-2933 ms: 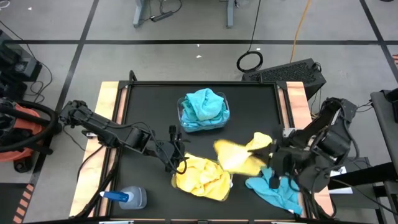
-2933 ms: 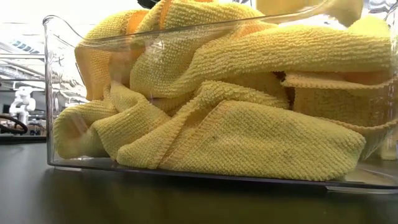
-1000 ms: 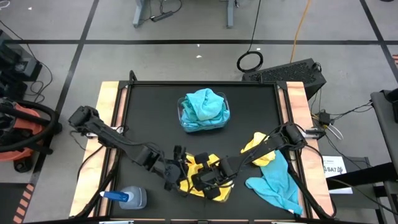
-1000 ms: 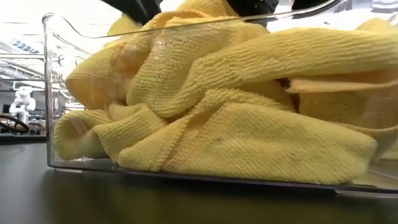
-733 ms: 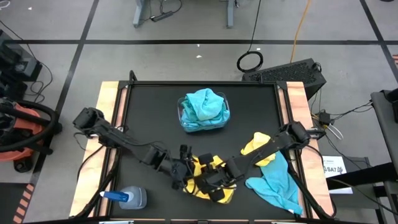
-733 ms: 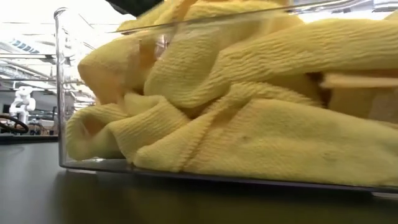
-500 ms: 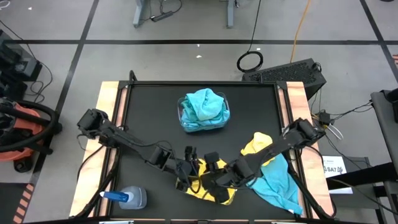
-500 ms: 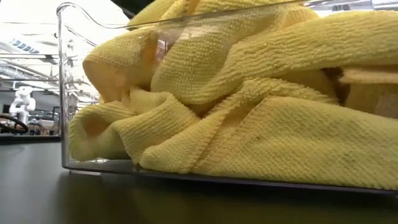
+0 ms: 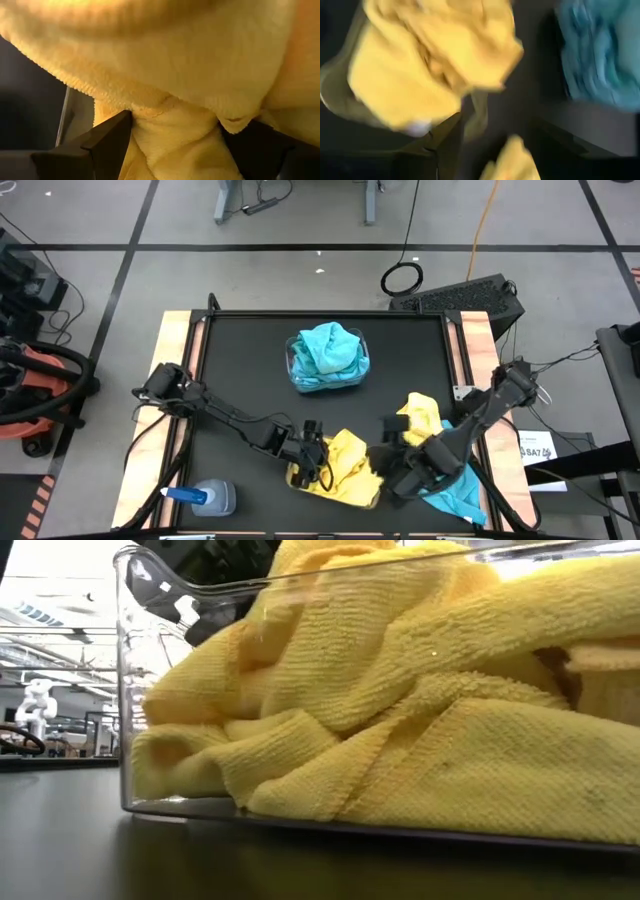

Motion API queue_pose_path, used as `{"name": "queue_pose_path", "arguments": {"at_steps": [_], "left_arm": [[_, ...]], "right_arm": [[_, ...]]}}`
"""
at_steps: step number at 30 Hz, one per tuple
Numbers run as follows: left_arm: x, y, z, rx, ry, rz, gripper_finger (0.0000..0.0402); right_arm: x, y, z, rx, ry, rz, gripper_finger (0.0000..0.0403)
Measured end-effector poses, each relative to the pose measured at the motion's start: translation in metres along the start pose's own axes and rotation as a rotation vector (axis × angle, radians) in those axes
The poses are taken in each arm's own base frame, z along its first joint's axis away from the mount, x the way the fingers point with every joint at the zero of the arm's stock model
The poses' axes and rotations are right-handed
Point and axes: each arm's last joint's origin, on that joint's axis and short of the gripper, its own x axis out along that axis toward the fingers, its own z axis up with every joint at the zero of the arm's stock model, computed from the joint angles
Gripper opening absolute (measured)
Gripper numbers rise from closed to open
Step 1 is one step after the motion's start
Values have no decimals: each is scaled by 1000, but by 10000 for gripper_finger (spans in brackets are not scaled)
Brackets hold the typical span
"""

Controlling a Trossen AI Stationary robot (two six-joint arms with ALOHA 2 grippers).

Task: Sort microfiber towel by color & place in baskets
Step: Put the yellow microfiber towel into the bottom transparent bin

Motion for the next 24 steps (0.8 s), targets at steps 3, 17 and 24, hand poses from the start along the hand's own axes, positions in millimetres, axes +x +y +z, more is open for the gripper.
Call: {"name": "queue_pose_path", "arguments": {"at_steps": [3, 17, 24], "left_arm": [[2, 1, -1, 0, 2, 5, 310], [3, 1, -9, -71, 82, -4, 310], [2, -3, -12, -150, 111, -4, 310]], "right_arm": [[-7, 5, -18, 23, 80, -55, 201], [26, 55, -97, 111, 188, -120, 180], [55, 52, -137, 129, 264, -254, 172]]}}
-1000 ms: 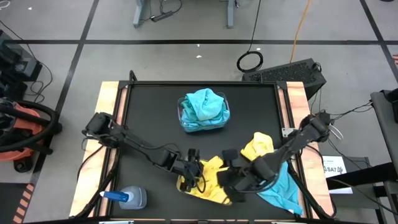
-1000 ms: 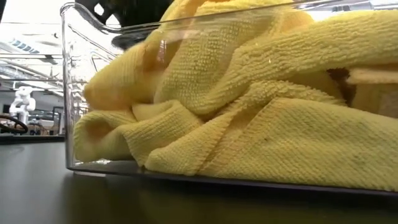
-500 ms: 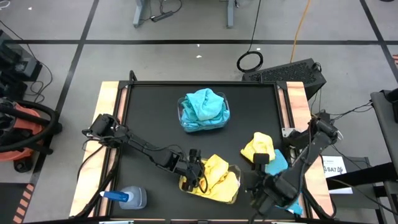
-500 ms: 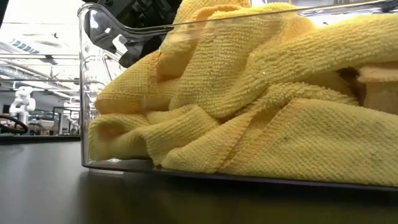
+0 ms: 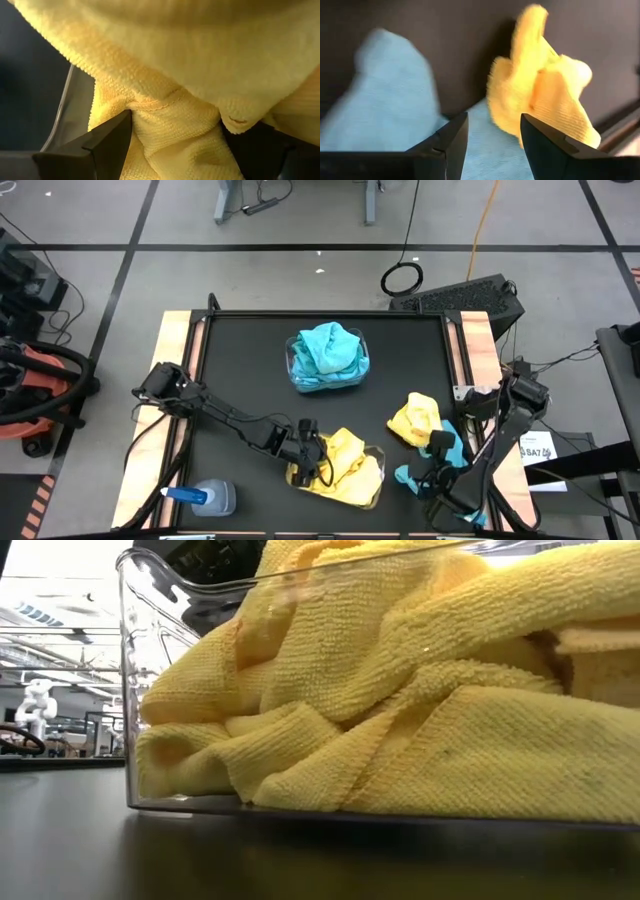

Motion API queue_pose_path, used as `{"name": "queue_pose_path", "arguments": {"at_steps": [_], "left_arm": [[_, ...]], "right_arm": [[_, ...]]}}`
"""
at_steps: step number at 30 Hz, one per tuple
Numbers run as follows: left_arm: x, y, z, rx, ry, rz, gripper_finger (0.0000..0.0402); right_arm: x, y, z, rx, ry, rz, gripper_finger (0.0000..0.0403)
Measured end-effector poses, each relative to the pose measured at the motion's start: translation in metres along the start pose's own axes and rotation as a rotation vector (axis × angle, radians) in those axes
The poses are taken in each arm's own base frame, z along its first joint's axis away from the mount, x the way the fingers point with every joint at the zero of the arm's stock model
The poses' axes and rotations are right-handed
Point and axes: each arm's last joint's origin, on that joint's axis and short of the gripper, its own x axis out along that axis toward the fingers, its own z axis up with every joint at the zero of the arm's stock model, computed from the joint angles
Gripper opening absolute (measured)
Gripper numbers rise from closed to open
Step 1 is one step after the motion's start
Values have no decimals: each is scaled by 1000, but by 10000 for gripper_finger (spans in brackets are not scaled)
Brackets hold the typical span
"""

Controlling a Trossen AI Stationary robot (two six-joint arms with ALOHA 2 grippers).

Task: Sort microfiber towel by color & place in baskets
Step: Put the yellow microfiber towel into the bottom transparent bin

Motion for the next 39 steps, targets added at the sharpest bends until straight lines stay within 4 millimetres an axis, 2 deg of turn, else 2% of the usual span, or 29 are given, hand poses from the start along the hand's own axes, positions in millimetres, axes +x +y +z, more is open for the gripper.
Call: {"name": "queue_pose_path", "arguments": {"at_steps": [3, 9, 13, 18, 24, 31, 35, 39], "left_arm": [[-1, 0, 0, -41, 8, -10, 310], [-5, 0, 0, -69, 16, -27, 310], [-18, -1, 8, -77, -16, -56, 310], [-37, -2, 13, -84, -47, -94, 310], [-58, -2, 22, -50, -121, -115, 310], [-80, 0, 28, -21, -194, -128, 310], [-87, -2, 30, -4, -213, -136, 310], [-88, -4, 29, 13, -211, -150, 310]], "right_arm": [[20, -2, -9, -13, 15, -49, 171], [51, -17, -16, 33, -50, 31, 171], [58, -36, -20, 109, -139, 39, 171], [62, -52, -26, 170, -161, 93, 171], [74, -59, -27, 195, -201, 144, 171], [104, -61, -20, 201, -201, 181, 169], [111, -64, -17, 196, -200, 179, 138], [113, -66, -15, 162, -194, 171, 64]]}}
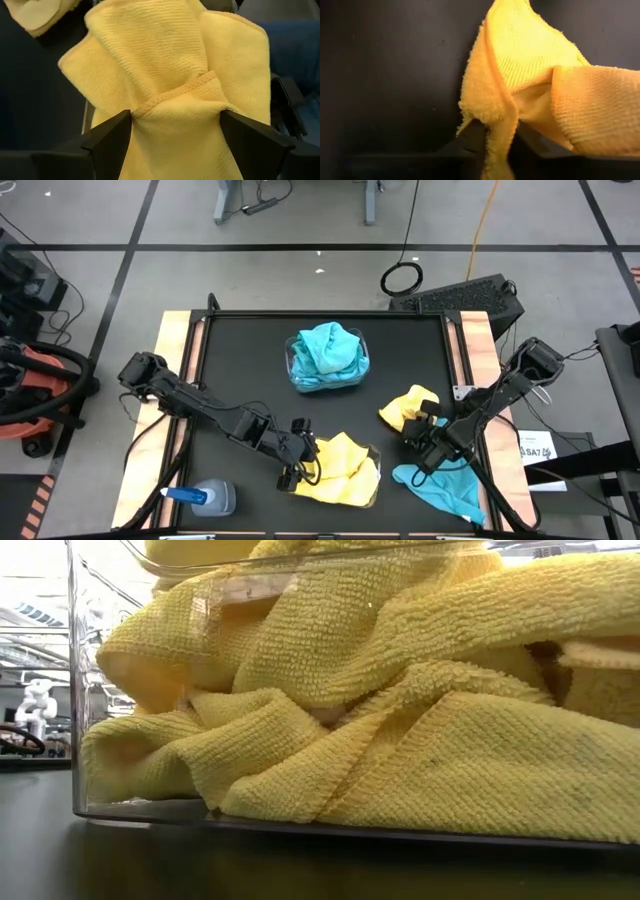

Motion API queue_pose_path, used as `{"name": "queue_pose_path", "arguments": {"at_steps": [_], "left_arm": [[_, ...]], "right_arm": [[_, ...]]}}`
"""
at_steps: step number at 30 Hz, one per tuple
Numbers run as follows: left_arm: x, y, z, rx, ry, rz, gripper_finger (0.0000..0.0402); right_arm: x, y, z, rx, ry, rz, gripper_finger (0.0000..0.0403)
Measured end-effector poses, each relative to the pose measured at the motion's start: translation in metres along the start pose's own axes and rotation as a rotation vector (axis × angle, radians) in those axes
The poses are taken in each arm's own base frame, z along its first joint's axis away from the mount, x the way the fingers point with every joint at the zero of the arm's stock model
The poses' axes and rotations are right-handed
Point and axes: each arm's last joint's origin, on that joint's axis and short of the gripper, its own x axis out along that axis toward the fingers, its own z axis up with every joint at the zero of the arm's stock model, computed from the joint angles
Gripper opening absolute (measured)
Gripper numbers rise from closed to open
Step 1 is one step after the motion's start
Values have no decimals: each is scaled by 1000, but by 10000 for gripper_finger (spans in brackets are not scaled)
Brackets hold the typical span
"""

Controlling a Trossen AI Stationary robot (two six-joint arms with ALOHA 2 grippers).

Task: Sort microfiber towel by color & place in baskets
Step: Put the yellow microfiber towel into the bottom transparent bin

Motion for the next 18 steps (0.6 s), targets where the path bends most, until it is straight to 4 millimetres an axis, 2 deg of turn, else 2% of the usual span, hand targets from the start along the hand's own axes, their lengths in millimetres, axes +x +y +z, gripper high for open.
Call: {"name": "queue_pose_path", "arguments": {"at_steps": [3, 8, 12, 18], "left_arm": [[-1, -2, 0, 28, -3, -5, 310], [-1, -2, 0, 62, -3, -5, 310], [-7, -2, 2, 81, -18, -6, 310], [-20, -1, 7, 106, -59, 37, 310]], "right_arm": [[1, 0, 1, -14, 3, 0, 13], [-5, 2, 7, -10, -9, 24, 5], [-28, 4, 25, -24, -96, 45, 3], [-78, 0, 59, -63, -252, 39, 1]]}}
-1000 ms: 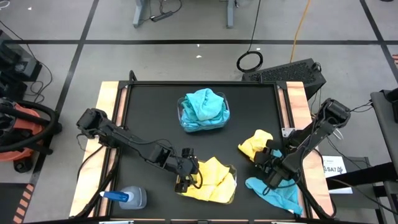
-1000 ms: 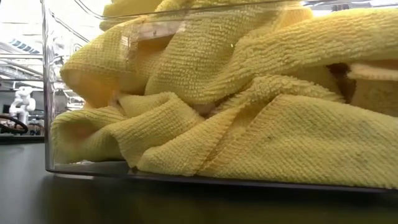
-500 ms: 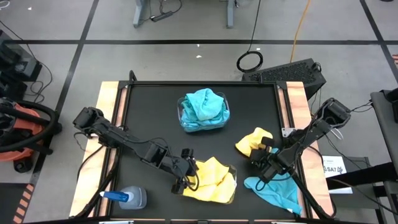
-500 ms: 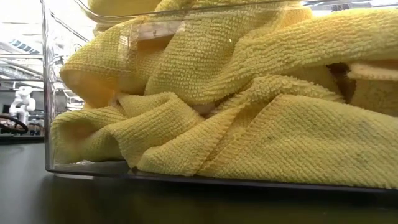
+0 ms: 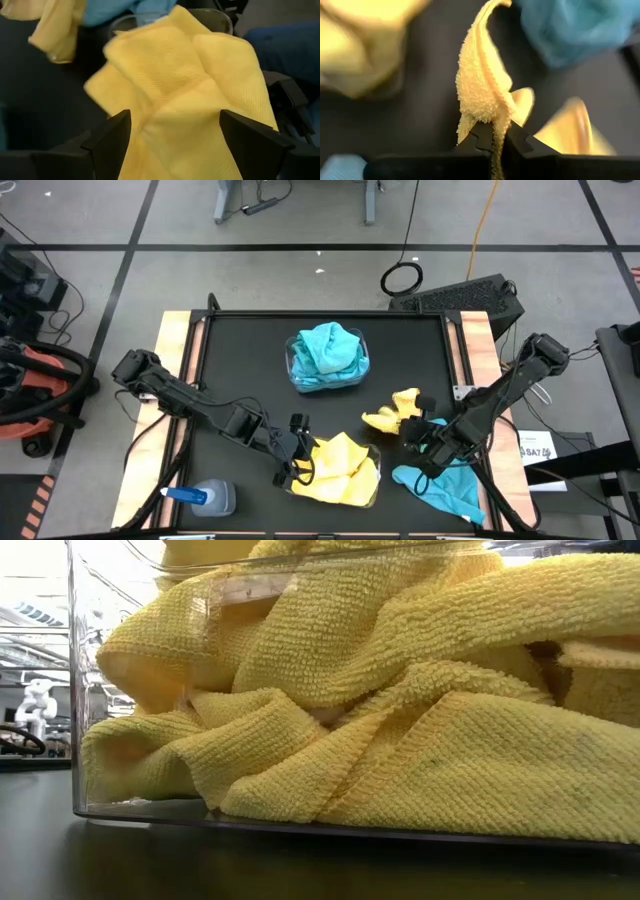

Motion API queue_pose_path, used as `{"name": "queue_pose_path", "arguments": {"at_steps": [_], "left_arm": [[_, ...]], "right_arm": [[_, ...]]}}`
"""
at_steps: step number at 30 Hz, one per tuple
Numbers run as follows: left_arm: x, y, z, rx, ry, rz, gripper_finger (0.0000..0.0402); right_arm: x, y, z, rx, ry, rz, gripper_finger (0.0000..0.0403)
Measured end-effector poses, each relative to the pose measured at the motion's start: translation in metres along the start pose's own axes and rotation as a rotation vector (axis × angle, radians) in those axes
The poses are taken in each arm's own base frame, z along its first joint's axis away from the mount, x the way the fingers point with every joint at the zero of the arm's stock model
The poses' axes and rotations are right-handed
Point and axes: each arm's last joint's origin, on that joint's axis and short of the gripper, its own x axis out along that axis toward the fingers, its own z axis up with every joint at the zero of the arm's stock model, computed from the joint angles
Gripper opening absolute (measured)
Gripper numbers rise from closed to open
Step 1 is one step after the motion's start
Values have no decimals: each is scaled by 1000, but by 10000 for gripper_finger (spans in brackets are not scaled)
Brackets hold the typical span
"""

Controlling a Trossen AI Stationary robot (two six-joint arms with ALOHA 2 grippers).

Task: Sort microfiber towel by color & place in baskets
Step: Put the yellow microfiber towel into the bottom transparent bin

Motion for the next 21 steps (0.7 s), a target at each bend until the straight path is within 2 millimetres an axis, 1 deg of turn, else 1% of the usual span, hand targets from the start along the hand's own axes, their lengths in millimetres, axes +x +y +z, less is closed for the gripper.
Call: {"name": "queue_pose_path", "arguments": {"at_steps": [7, 12, 16, 21], "left_arm": [[-20, 2, 5, 15, -35, 57, 310], [-23, 2, 5, 26, -38, 73, 310], [-23, 3, 1, 34, 8, 109, 310], [-24, 6, -5, 39, 59, 190, 310]], "right_arm": [[-53, 1, 53, -87, -213, 62, 1], [-83, 7, 82, -156, -382, 146, 0], [-100, 13, 98, -199, -521, 207, 0], [-109, 21, 110, -236, -629, 333, 0]]}}
